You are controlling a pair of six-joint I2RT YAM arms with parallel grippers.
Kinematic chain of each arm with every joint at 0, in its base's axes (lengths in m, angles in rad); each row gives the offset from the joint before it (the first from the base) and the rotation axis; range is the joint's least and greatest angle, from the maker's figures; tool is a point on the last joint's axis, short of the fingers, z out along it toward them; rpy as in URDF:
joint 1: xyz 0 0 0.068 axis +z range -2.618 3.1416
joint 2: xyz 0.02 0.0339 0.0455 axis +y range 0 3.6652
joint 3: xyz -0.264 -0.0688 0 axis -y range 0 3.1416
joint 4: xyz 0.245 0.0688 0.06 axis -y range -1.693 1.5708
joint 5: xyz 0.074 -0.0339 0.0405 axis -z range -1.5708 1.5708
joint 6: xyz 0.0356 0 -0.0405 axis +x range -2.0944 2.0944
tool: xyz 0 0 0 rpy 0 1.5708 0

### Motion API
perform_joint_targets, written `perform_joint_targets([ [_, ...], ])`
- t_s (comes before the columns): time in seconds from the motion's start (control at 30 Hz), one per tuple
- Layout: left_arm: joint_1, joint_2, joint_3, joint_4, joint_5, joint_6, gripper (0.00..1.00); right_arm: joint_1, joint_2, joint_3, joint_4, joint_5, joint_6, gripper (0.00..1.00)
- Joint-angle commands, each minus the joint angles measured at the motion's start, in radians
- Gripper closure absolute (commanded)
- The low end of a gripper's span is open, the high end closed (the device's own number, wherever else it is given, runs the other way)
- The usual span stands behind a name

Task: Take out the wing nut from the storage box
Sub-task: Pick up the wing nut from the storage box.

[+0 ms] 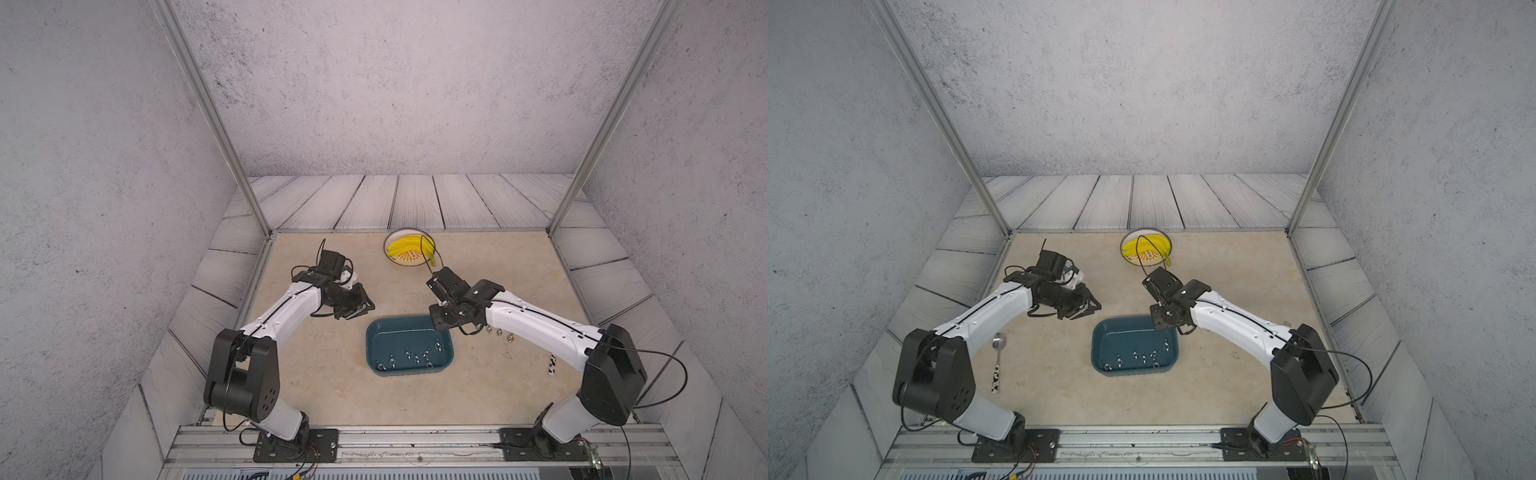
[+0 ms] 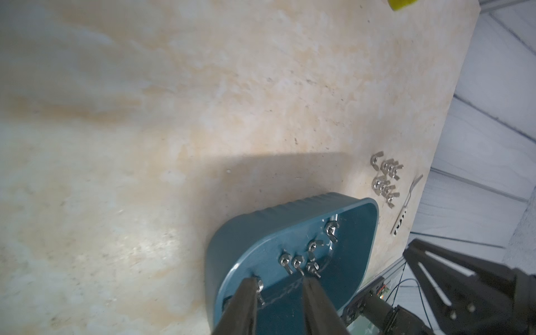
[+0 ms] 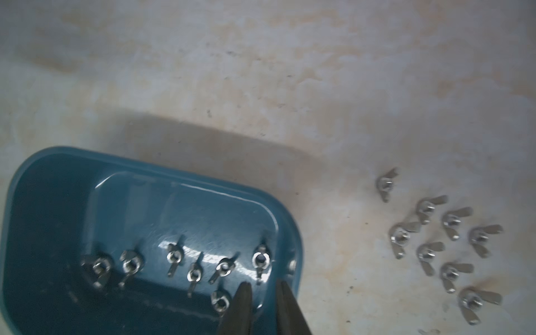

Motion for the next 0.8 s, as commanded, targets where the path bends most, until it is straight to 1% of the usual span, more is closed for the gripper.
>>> perform_joint_targets([
  [0.0,0.038,-0.047,-0.039,0.02,-0.016,-0.033,0.66,0.049,0.064,0.031,0.001,-0.086,-0.032,0.78],
  [0.07,0.038,-0.056,-0.044,0.001,-0.011,-0.016,0.67,0.076,0.101,0.053,0.015,-0.103,-0.038,0.75],
  [0.13,0.038,-0.064,-0.062,-0.006,-0.005,-0.012,0.67,0.095,0.131,0.063,0.021,-0.065,-0.006,0.73],
  [0.33,0.038,-0.116,-0.149,0.019,-0.015,-0.037,0.67,0.112,0.213,0.064,0.088,-0.105,0.022,0.67],
  [0.47,0.038,-0.128,-0.159,0.014,-0.013,-0.039,0.67,0.125,0.23,0.05,0.13,-0.146,0.028,0.64],
  [0.63,0.038,-0.134,-0.165,0.02,-0.018,-0.045,0.67,0.139,0.262,0.05,0.146,-0.175,0.043,0.63],
  [0.77,0.038,-0.143,-0.181,0.031,-0.017,-0.057,0.67,0.147,0.286,0.05,0.139,-0.176,0.055,0.62],
])
